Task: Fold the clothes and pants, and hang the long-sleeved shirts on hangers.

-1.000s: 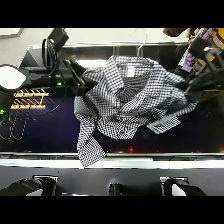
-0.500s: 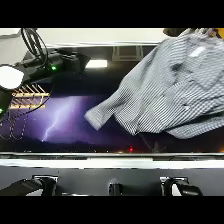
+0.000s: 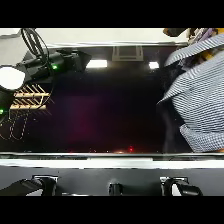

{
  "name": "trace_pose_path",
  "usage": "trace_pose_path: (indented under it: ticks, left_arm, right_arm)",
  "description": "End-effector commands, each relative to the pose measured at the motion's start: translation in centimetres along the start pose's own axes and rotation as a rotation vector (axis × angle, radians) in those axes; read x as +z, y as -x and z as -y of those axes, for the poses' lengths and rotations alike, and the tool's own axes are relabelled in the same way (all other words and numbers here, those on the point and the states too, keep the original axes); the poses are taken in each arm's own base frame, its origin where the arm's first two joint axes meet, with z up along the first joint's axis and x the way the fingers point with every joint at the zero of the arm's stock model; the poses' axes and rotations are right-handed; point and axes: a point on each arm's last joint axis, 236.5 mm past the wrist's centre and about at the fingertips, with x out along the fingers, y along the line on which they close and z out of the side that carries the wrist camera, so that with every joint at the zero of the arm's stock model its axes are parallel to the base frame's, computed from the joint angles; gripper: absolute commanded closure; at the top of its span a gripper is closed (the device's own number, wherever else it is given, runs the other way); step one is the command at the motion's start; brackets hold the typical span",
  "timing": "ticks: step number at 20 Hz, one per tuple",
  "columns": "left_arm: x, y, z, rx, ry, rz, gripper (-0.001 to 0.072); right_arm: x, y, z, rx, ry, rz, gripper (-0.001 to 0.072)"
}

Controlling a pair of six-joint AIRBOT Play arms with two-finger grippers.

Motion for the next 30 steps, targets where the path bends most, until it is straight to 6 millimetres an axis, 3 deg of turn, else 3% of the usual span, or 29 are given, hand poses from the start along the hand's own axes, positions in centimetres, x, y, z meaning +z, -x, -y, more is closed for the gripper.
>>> trace_pose_path:
  ticks: [1,4,8,13,15,18,24,27,30]
  left_arm:
    - [0.0,0.0,0.0,0.000,0.003,0.000,0.0095]
    - [0.0,0.0,0.0,0.000,0.003,0.000,0.0096]
    - [0.0,0.0,0.0,0.000,0.003,0.000,0.0096]
    - [0.0,-0.1,0.0,0.001,-0.006,-0.001,0.0096]
    - [-0.1,-0.1,0.0,0.001,-0.005,-0.002,0.0096]
    - [-0.3,-0.3,-0.2,0.002,-0.003,-0.007,0.0096]
    - [-0.8,-0.8,-0.4,0.005,0.002,-0.020,0.0096]
    - [-0.8,-0.8,-0.5,0.005,0.002,-0.020,0.0096]
    - [-1.0,-0.8,-0.4,0.003,0.002,-0.027,0.0096]
  right_arm:
    - [-0.1,-1.2,4.2,-0.269,-0.091,-0.039,0.0687]
    - [2.1,-3.2,3.4,-0.337,-0.089,0.031,0.0687]
    - [7.1,-3.9,2.6,-0.331,-0.237,0.208,0.0687]
    - [12.7,-4.6,2.0,-0.388,-0.167,0.313,0.0687]
    - [13.8,-5.0,2.5,-0.420,-0.152,0.323,0.0687]
    - [13.5,-5.4,5.8,-0.497,-0.189,0.315,0.0687]
    - [9.2,-7.1,11.3,-0.578,-0.303,0.182,0.0687]
    - [7.0,-7.8,12.0,-0.573,-0.348,0.106,0.0686]
    - [6.4,-7.8,12.0,-0.575,-0.349,0.076,0.0685]
